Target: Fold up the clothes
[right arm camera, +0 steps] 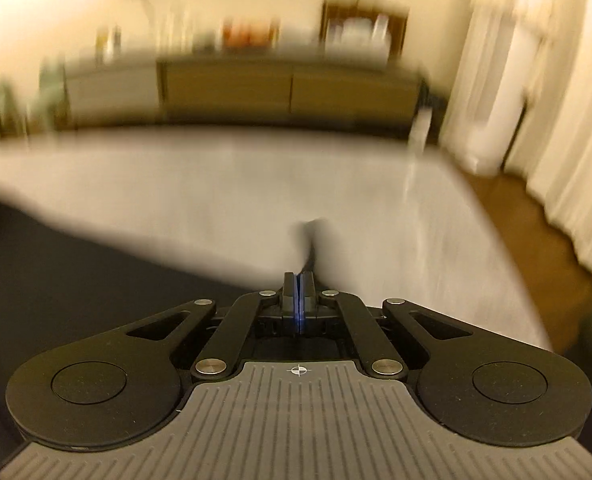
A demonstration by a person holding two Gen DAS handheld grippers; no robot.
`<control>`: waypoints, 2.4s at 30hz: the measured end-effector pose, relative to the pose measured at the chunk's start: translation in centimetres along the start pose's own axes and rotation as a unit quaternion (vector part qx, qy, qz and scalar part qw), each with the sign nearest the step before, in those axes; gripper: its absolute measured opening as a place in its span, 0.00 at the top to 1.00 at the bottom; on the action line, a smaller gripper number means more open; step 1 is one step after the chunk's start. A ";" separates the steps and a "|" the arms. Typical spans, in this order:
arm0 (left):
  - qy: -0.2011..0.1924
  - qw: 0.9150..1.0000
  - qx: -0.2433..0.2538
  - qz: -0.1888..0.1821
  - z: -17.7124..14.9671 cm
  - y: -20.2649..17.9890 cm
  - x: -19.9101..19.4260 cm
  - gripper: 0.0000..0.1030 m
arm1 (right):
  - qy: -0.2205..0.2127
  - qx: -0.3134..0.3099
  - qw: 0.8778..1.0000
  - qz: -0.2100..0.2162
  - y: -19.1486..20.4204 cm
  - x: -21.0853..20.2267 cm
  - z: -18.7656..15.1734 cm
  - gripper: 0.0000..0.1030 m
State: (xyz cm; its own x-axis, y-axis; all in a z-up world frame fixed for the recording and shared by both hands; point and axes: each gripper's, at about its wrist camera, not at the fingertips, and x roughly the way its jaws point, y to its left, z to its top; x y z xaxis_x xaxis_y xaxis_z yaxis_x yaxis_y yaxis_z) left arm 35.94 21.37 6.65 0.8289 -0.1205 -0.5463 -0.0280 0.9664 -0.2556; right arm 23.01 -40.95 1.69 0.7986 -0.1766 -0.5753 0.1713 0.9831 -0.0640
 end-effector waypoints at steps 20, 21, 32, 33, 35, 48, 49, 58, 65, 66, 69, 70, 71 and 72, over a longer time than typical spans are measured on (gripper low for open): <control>0.077 0.989 0.100 0.075 -12.5 5.7 -9.7 0.29 | 0.079 0.017 0.996 0.032 0.0 -3.9 -8.0 0.31; 0.069 0.989 0.113 0.069 -12.9 5.8 -11.0 0.25 | 0.087 0.011 0.996 0.033 0.2 -4.3 -8.9 0.27; 0.088 0.981 0.167 0.037 -19.0 4.2 -14.3 0.13 | 0.113 -0.006 0.993 0.028 0.8 -6.2 -15.1 0.27; 0.092 0.980 0.169 0.041 -19.3 4.2 -13.6 0.13 | 0.113 0.003 0.993 0.036 0.8 -6.1 -14.8 0.35; 0.099 0.980 0.169 0.046 -19.5 4.2 -12.4 0.29 | 0.113 0.012 0.993 0.045 1.3 -6.0 -14.3 0.86; 0.123 0.964 0.212 -0.105 -19.3 4.5 -18.8 0.91 | 0.039 0.046 0.993 -0.099 -7.8 -12.6 -8.4 0.98; 0.134 0.962 0.218 -0.096 -19.9 4.6 -18.5 0.88 | 0.063 0.042 0.991 -0.109 -8.3 -11.9 -9.0 0.97; 0.077 0.983 0.150 -0.068 -16.5 8.5 -20.2 0.33 | 0.078 0.002 0.995 -0.066 0.1 -10.4 -11.8 0.40; 0.059 0.996 0.051 -0.035 -9.7 9.9 -13.4 0.26 | 0.044 -0.067 0.995 0.057 12.8 -10.2 -9.8 0.24; 0.064 0.996 0.048 -0.035 -9.3 9.8 -12.2 0.25 | 0.038 -0.077 0.993 0.075 14.6 -10.2 -9.6 0.23; 0.081 0.995 0.044 -0.029 -8.6 9.4 -8.8 0.20 | 0.038 -0.098 0.987 0.119 19.7 -8.8 -9.0 0.23; 0.087 0.995 0.042 -0.028 -8.3 9.3 -7.6 0.20 | 0.042 -0.103 0.985 0.131 21.2 -7.9 -8.9 0.23; 0.093 0.995 0.041 -0.026 -8.1 9.2 -6.4 0.20 | 0.047 -0.108 0.983 0.143 22.8 -7.0 -8.8 0.23; 0.099 0.994 0.039 -0.024 -7.8 9.0 -5.3 0.20 | 0.051 -0.112 0.980 0.155 24.3 -6.1 -8.7 0.23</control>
State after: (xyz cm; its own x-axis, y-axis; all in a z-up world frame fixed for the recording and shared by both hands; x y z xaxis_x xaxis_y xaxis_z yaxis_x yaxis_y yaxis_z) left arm 26.94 28.96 0.99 0.7024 -0.2016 -0.6827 0.0590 0.9722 -0.2265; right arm 17.28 -15.54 -3.42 0.7278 0.1273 -0.6739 -0.2116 0.9764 -0.0441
